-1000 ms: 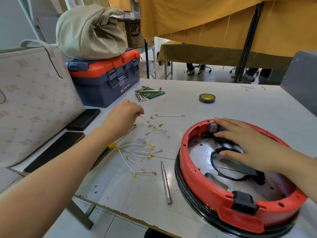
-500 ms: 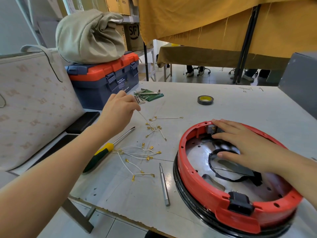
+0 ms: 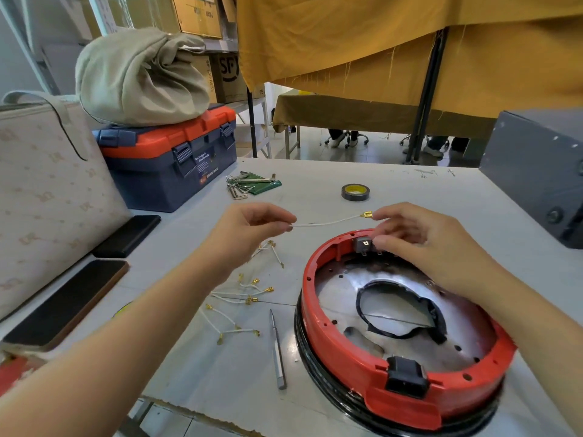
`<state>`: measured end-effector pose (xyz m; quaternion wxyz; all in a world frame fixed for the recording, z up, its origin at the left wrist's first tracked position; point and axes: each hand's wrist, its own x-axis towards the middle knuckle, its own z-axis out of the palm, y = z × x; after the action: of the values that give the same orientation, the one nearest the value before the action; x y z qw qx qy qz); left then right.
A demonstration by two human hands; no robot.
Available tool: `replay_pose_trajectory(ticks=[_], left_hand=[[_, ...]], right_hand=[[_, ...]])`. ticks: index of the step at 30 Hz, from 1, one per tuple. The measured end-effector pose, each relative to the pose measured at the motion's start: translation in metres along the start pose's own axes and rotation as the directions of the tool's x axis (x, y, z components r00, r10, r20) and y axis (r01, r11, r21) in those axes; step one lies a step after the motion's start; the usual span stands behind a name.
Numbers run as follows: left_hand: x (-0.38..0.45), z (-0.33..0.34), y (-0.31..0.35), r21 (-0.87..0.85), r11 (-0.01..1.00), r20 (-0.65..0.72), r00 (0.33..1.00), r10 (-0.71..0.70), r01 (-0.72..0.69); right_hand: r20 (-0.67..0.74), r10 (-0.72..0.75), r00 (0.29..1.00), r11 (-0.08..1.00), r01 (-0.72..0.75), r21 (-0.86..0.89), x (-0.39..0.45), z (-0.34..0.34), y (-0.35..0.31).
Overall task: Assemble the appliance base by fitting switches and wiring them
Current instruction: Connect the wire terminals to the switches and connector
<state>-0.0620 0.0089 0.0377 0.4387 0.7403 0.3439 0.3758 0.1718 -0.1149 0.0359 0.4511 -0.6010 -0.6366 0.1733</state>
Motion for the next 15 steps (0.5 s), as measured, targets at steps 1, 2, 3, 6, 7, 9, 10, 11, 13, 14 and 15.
replay_pose_trajectory(ticks=[1,2,3,6,7,9,10,11,13,14,15], left_hand=[[-0.001,0.006,0.003,-0.022,1.000,0.021,1.000,0.008,-0.008],[-0.003,0.012,0.006,-0.035,0.999,0.039,0.999,0.016,-0.015],[-0.004,0.017,0.009,-0.039,0.999,0.052,0.998,0.021,-0.019],[-0.006,0.029,0.013,-0.020,1.000,0.082,0.997,0.006,-0.004],[-0.007,0.033,0.014,-0.019,1.000,0.097,0.995,-0.001,0.003],[-0.008,0.038,0.018,-0.014,1.000,0.164,0.986,0.009,-0.007],[-0.009,0.041,0.019,-0.002,1.000,0.208,0.978,0.022,-0.022],[-0.010,0.043,0.021,0.014,0.999,0.247,0.968,0.028,-0.033],[-0.011,0.047,0.025,0.021,0.999,0.311,0.950,0.028,-0.037],[-0.012,0.048,0.027,0.022,0.999,0.336,0.941,0.034,-0.044],[-0.012,0.050,0.030,0.037,0.997,0.357,0.933,0.044,-0.061]], right_hand=[[-0.001,0.004,1.000,0.995,-0.004,0.099,0.000,-0.002,-0.003],[-0.002,-0.003,1.000,0.985,0.003,0.173,0.000,-0.005,-0.005],[-0.008,-0.013,1.000,0.971,0.015,0.237,0.000,-0.007,-0.007],[-0.045,-0.016,0.999,0.926,0.032,0.376,-0.001,-0.014,-0.012],[-0.056,-0.010,0.998,0.914,0.032,0.404,-0.001,-0.016,-0.013],[-0.069,0.011,0.998,0.886,0.022,0.462,-0.003,-0.019,-0.014],[-0.066,0.022,0.998,0.870,0.013,0.492,-0.004,-0.020,-0.014],[-0.057,0.030,0.998,0.854,0.004,0.520,-0.005,-0.022,-0.015],[-0.036,0.029,0.999,0.829,-0.004,0.559,-0.007,-0.025,-0.016],[-0.033,0.023,0.999,0.823,0.000,0.569,-0.008,-0.026,-0.017],[-0.039,0.019,0.999,0.819,0.007,0.573,-0.009,-0.027,-0.018]])
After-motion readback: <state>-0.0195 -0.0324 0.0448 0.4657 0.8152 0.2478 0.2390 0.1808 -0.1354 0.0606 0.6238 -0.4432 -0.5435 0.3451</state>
